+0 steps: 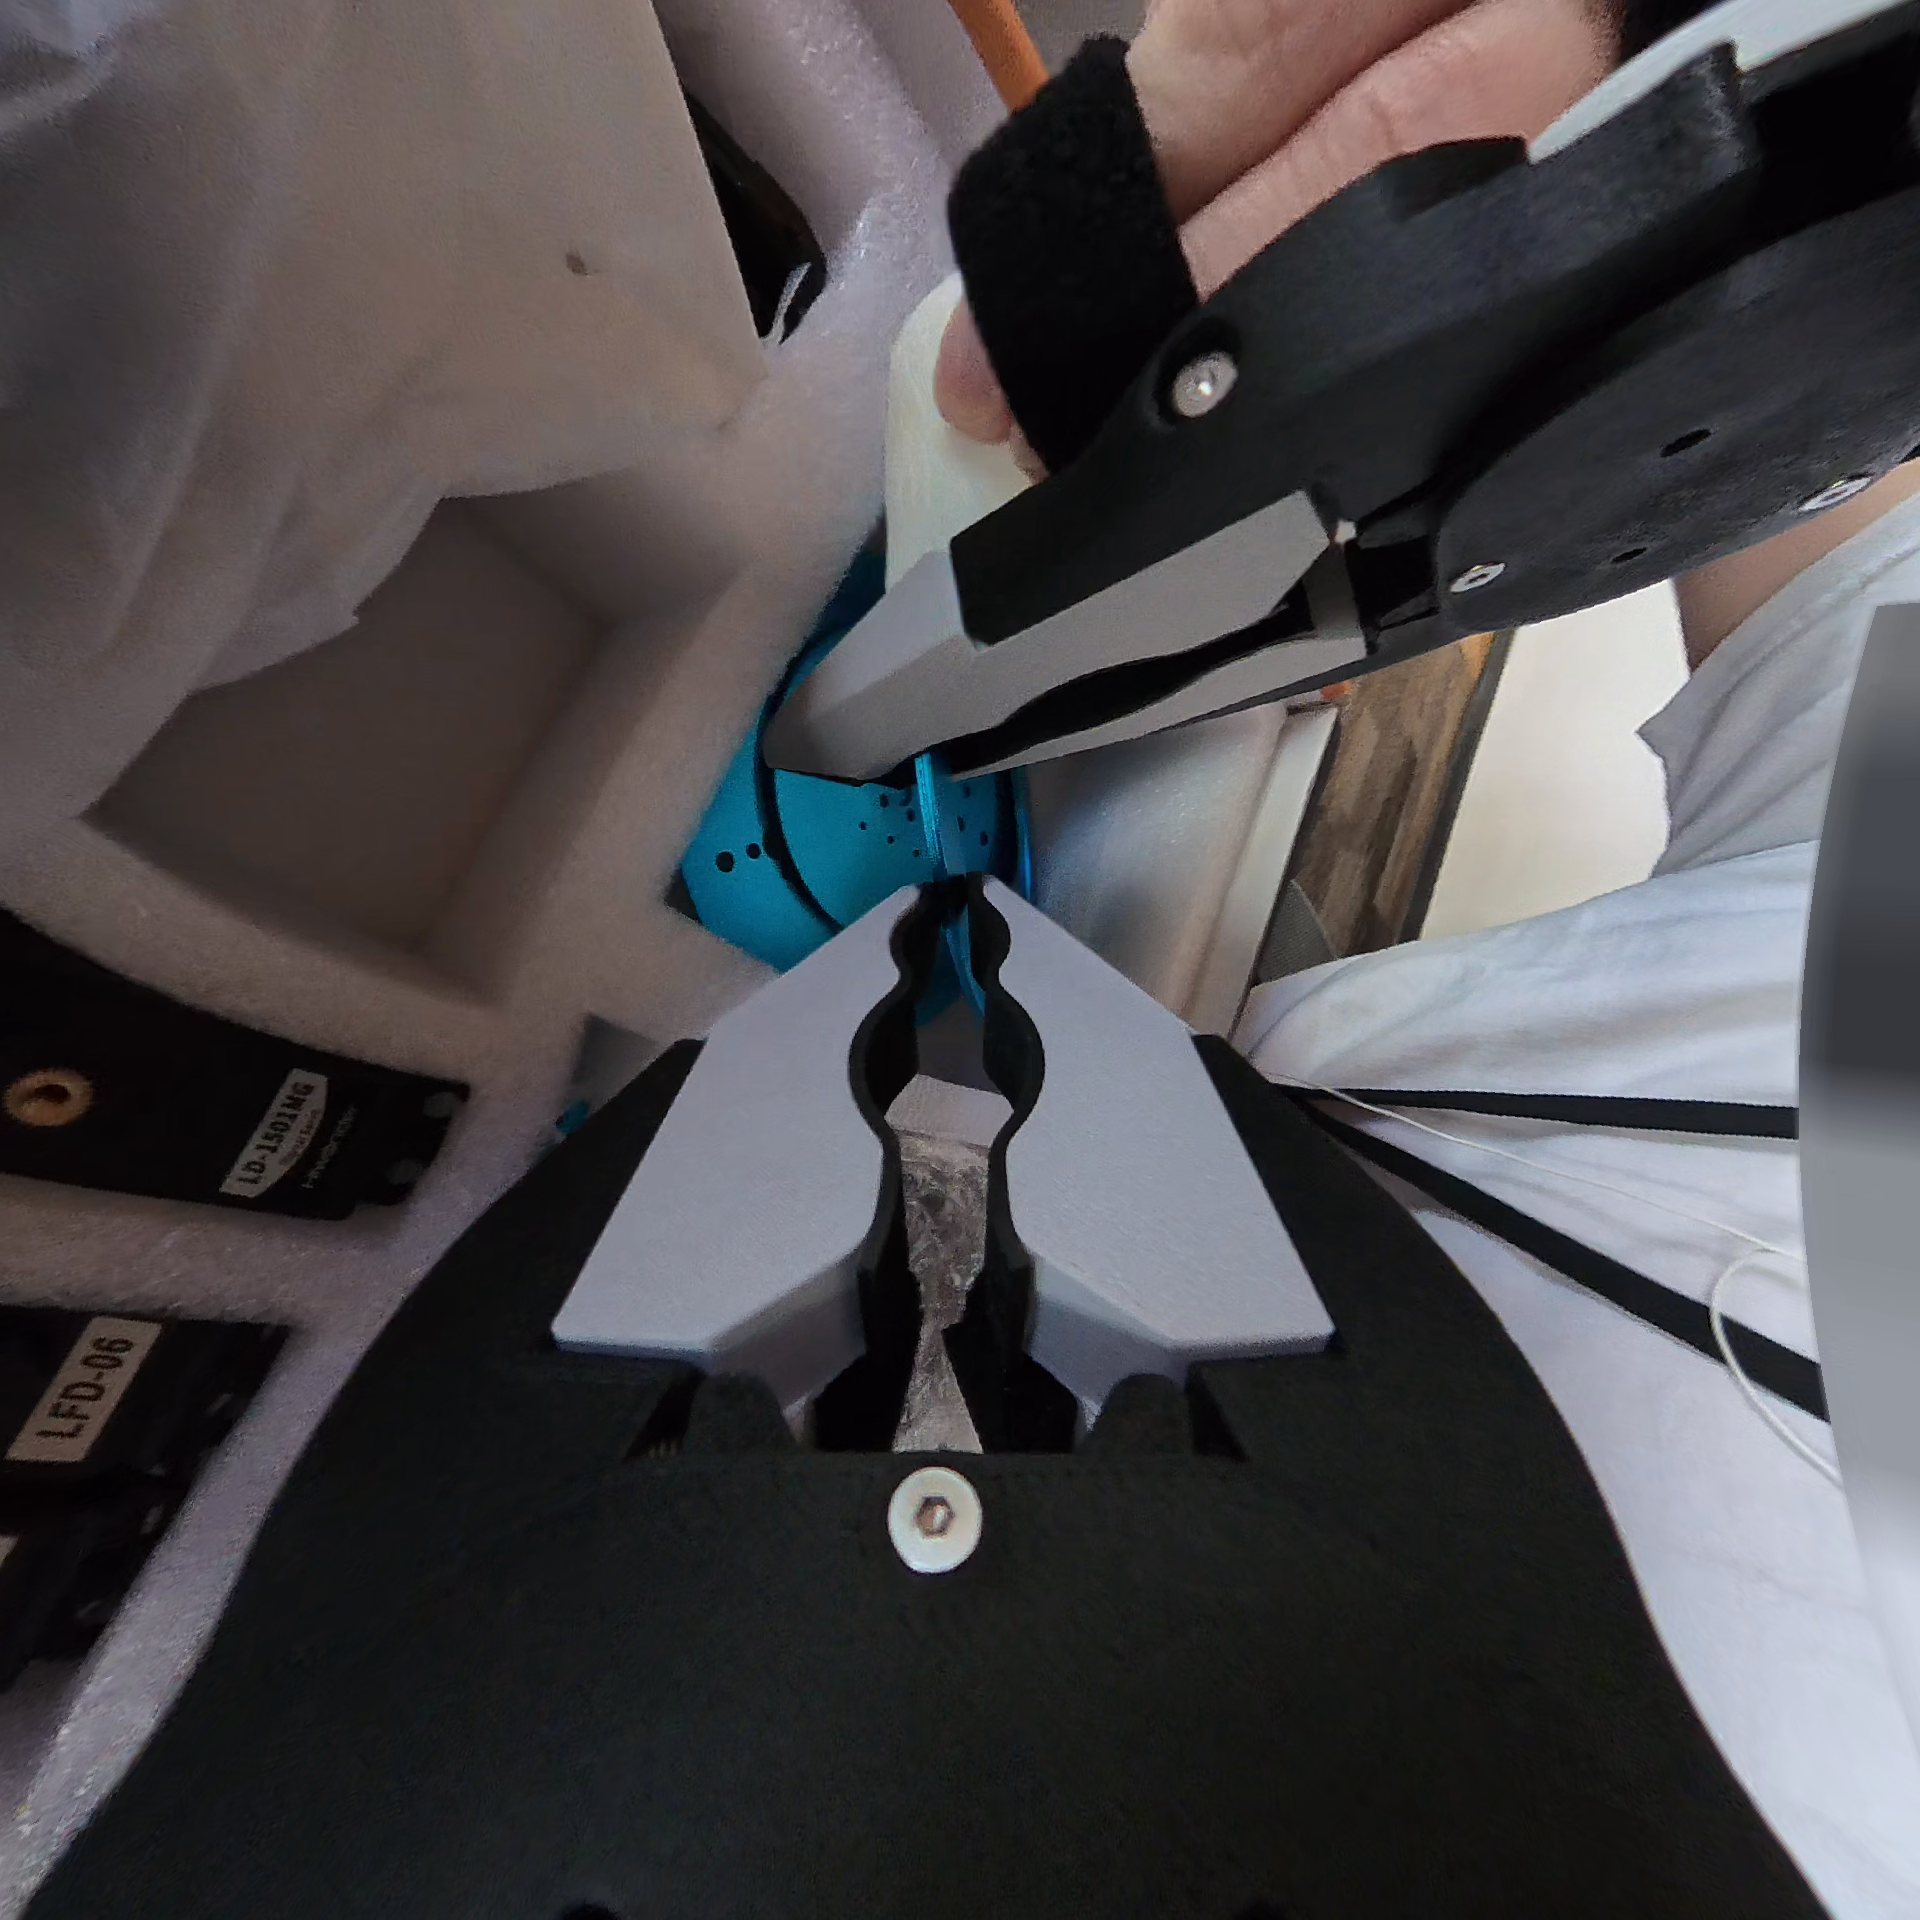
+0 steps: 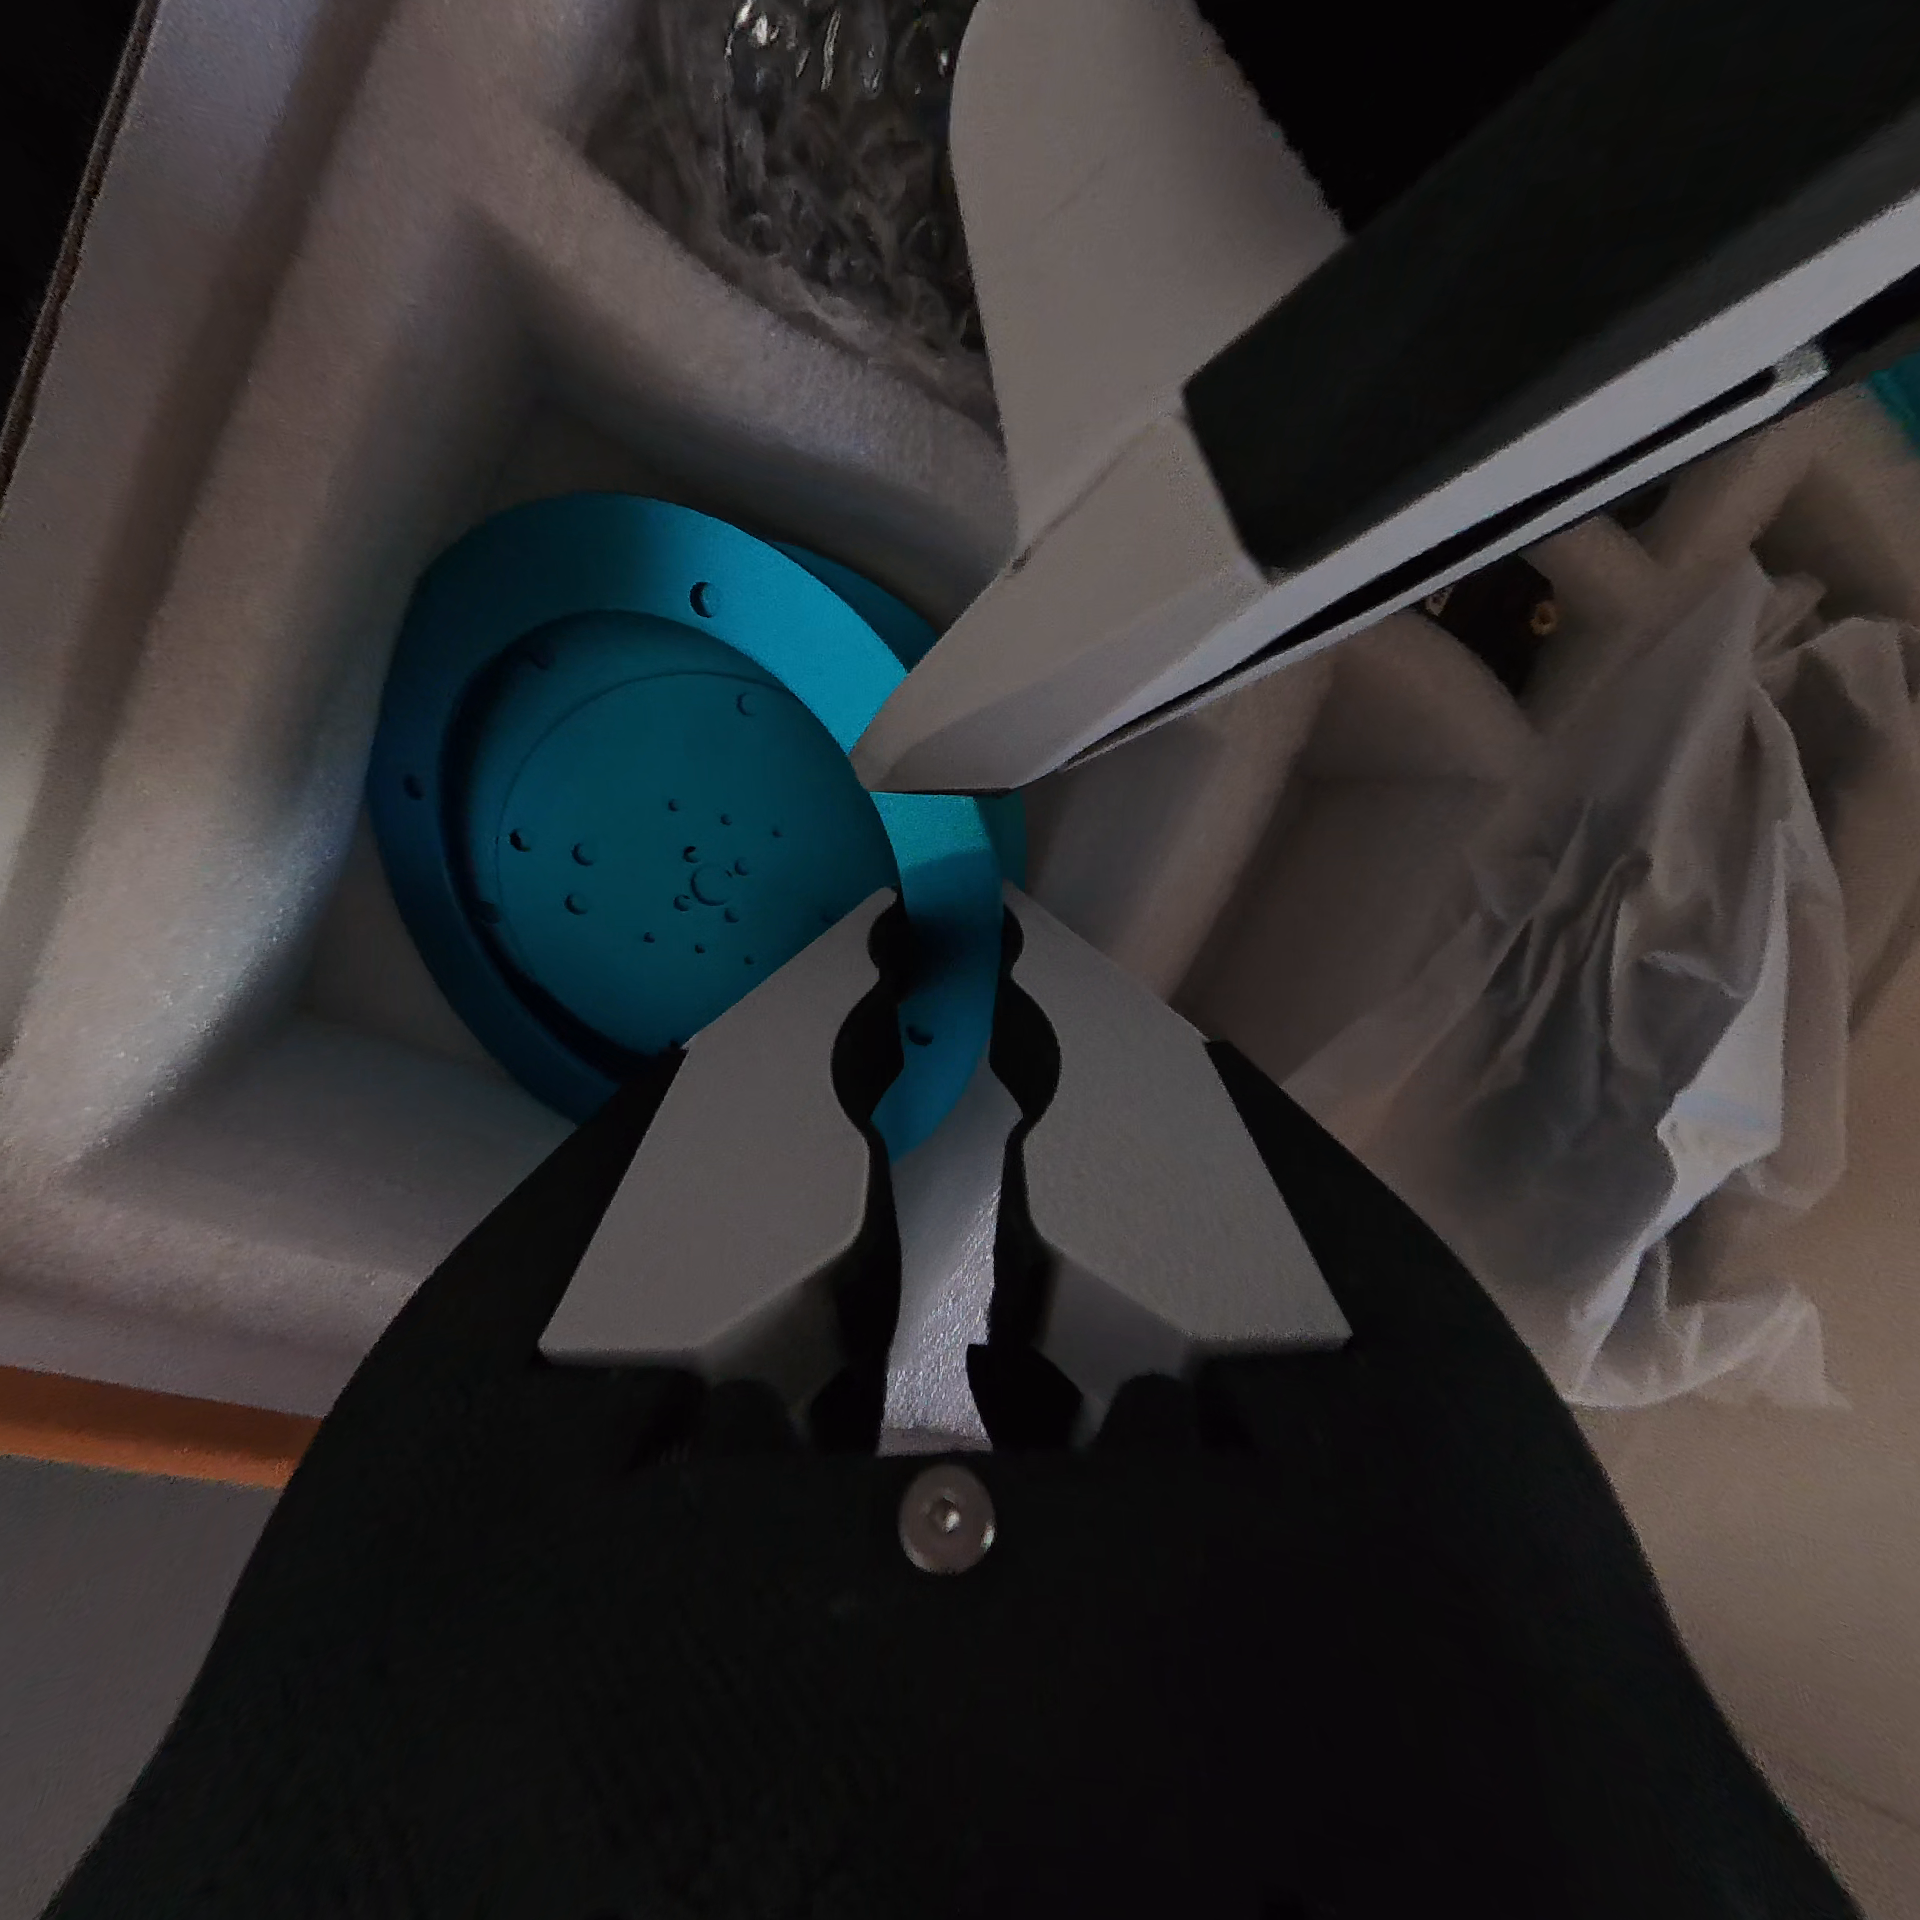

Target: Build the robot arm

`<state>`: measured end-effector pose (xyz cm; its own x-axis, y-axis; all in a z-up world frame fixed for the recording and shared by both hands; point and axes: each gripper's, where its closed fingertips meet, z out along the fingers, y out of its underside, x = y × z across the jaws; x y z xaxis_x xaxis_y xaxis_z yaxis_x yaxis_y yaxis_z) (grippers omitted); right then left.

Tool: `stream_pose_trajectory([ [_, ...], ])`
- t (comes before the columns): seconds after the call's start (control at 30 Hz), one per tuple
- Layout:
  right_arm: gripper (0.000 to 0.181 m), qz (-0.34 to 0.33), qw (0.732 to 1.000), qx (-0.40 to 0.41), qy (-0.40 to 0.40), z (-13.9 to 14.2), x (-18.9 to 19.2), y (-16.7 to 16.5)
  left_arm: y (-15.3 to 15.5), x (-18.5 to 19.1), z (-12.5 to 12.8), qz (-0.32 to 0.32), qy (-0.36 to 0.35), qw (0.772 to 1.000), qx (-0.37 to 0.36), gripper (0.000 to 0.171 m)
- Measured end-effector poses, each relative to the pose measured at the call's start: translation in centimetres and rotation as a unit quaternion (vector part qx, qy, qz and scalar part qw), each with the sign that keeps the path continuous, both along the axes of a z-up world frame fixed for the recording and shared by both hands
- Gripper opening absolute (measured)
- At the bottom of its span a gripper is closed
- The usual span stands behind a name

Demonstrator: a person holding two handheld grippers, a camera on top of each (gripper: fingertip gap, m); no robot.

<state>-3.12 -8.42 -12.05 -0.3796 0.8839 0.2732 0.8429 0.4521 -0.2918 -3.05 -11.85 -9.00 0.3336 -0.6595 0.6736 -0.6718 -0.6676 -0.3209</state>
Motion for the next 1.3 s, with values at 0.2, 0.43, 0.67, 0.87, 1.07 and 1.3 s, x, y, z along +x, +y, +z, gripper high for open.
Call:
stream_pose_trajectory([
  [0.2, 0.009, -0.014, 0.999, 0.023, 0.023, 1.0, 0.2, -0.2, -0.2, 0.2, 1.1, 0.008, -0.028, 1.000, -0.002, 0.002],
  [0.43, 0.009, -0.053, 0.994, 0.031, 0.085, 3.1, -0.6, 1.2, -0.6, -0.4, 1.1, 0.013, -0.005, 0.999, 0.029, 0.025],
  [0.67, 0.005, -0.078, 0.986, -0.026, 0.148, 7.7, -0.3, 1.8, -1.2, 1.0, 2.5, 0.039, -0.073, 0.997, -0.007, 0.000],
  [0.87, 0.006, -0.105, 0.981, -0.047, 0.158, 7.7, -0.2, 1.9, -1.2, 1.1, 3.6, 0.043, -0.106, 0.993, -0.007, 0.000],
  [1.07, 0.029, -0.191, 0.952, -0.078, 0.226, 7.8, -0.2, 3.2, -0.7, 0.6, 5.9, 0.050, -0.144, 0.988, 0.017, 0.000],
  [1.3, 0.015, -0.255, 0.906, -0.026, 0.337, 9.5, -0.5, 2.8, -1.0, 0.1, 7.5, 0.060, -0.179, 0.982, 0.021, 0.000],
])
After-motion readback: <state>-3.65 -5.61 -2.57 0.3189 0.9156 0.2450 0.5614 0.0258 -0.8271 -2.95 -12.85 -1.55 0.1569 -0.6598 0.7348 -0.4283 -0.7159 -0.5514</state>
